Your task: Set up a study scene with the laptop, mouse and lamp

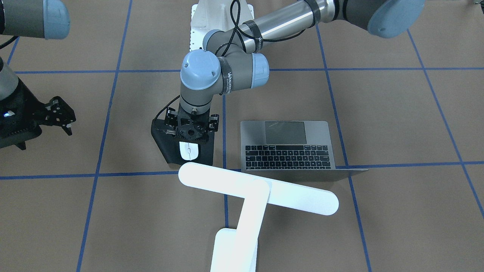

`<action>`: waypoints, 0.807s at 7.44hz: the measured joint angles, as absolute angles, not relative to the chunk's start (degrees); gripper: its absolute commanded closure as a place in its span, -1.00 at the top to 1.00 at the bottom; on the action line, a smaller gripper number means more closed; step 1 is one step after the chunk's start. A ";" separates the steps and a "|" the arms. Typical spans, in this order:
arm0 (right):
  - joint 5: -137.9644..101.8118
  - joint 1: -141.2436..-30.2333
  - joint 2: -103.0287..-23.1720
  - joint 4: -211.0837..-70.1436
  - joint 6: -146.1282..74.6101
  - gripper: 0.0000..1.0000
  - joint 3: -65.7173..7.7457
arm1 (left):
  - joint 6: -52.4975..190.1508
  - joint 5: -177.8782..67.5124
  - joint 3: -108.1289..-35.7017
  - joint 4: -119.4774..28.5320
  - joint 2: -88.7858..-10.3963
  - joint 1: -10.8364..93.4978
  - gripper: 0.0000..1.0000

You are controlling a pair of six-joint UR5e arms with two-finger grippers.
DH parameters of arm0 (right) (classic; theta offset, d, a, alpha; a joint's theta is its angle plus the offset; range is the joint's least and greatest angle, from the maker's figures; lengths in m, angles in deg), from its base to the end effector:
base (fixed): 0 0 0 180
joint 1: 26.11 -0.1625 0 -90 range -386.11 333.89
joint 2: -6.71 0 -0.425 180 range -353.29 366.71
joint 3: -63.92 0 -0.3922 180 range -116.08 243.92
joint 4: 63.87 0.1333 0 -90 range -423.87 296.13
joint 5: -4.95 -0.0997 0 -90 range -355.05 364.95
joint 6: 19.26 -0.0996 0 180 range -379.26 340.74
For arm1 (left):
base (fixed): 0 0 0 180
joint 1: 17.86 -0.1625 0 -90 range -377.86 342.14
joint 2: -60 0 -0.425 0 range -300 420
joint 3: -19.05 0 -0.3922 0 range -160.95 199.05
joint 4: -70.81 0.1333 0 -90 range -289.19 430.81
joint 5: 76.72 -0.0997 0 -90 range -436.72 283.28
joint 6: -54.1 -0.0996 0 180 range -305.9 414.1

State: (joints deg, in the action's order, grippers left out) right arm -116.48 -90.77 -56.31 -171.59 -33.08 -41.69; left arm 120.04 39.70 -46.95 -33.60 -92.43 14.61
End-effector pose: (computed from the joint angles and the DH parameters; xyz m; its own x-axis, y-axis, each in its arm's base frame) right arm -0.1866 -0.5841 0.3110 0.7505 -0.3512 0.5599 0.2153 0.9308 0.2954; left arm 0.6401 -0.5128 0.0899 0.5394 0.0895 -0.8373 -0.0419 0.9960 0.0795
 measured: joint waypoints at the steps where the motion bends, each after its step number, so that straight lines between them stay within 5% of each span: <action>1: -116.89 -92.49 -58.09 -171.56 -33.02 0.99 -41.75 | 118.26 39.78 -52.36 -29.14 -89.93 15.57 0.98; 4: -122.40 -99.25 -65.48 -171.36 -32.84 0.99 -41.94 | 105.53 40.23 -72.14 -17.21 -76.46 21.20 0.98; 6: -128.20 -103.32 -70.80 -170.98 -32.36 0.99 -42.07 | 96.80 43.88 -78.50 -16.15 -67.74 27.27 0.98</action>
